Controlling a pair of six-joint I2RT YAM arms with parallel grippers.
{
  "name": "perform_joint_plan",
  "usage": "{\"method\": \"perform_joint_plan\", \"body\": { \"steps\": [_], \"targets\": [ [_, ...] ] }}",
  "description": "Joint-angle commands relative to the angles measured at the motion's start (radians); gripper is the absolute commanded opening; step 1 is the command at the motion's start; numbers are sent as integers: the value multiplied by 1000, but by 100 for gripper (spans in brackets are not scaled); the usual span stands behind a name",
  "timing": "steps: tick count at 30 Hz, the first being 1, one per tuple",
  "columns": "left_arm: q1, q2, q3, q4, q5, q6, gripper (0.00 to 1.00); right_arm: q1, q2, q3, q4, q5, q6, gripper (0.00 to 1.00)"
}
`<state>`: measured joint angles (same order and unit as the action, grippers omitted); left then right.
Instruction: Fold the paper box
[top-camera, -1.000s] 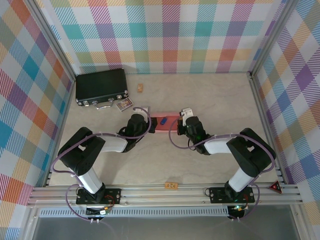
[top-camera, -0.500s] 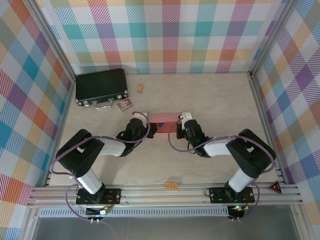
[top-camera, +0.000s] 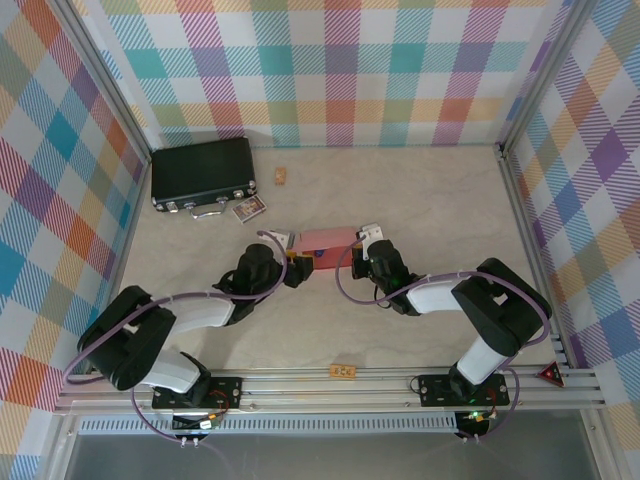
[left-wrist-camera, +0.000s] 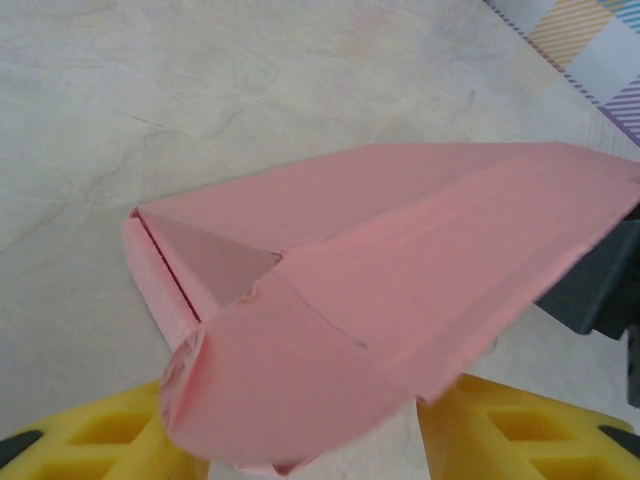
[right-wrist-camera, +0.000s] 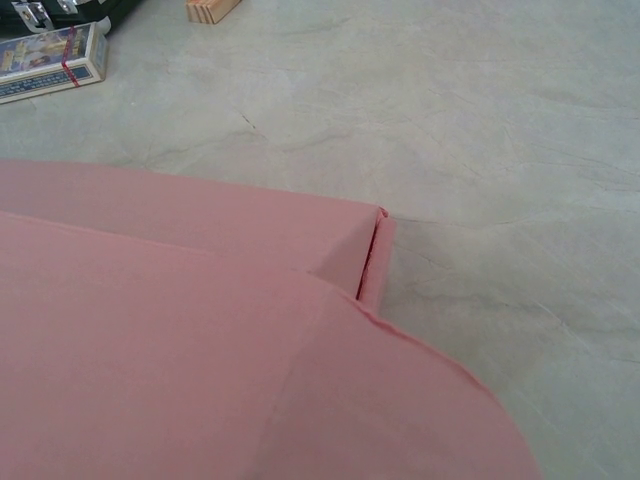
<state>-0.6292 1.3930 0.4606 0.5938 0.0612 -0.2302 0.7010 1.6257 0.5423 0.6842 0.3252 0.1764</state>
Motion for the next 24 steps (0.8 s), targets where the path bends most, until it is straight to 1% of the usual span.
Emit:
{"method": "perform_joint_plan", "body": {
  "steps": [1,5,6,8,11,12,14,17,20,24],
  "targets": [
    [-10,-90,-23,-77,51,47,58,10,-22,-7,-30,-12,21,5],
    [-10,-216,-18,-151,95,28,59,9,-28,-3,-45,-16,19,7],
    [-10,-246,-14,-169,85,15,62,9,-30,-1,-46,-17,18,7],
    [-10,-288,-3,-198,33,-16,64,9,-32,7,-73,-22,19,7],
    [-9,-313,36,-252,-82,-67,68,10,-38,13,-97,-26,17,9],
    [-7,-308,59,-277,-112,-80,68,11,-38,14,-100,-27,16,9],
    [0,-292,102,-304,-99,-73,68,10,-41,14,-103,-26,15,9],
    [3,-236,174,-328,-117,-85,68,11,-46,18,-118,-29,11,11],
    [6,-148,274,-399,-124,-90,67,11,-60,21,-136,-32,12,15],
    [6,-14,404,-496,-156,-99,65,11,-86,31,-184,-35,13,26]
  ]
}}
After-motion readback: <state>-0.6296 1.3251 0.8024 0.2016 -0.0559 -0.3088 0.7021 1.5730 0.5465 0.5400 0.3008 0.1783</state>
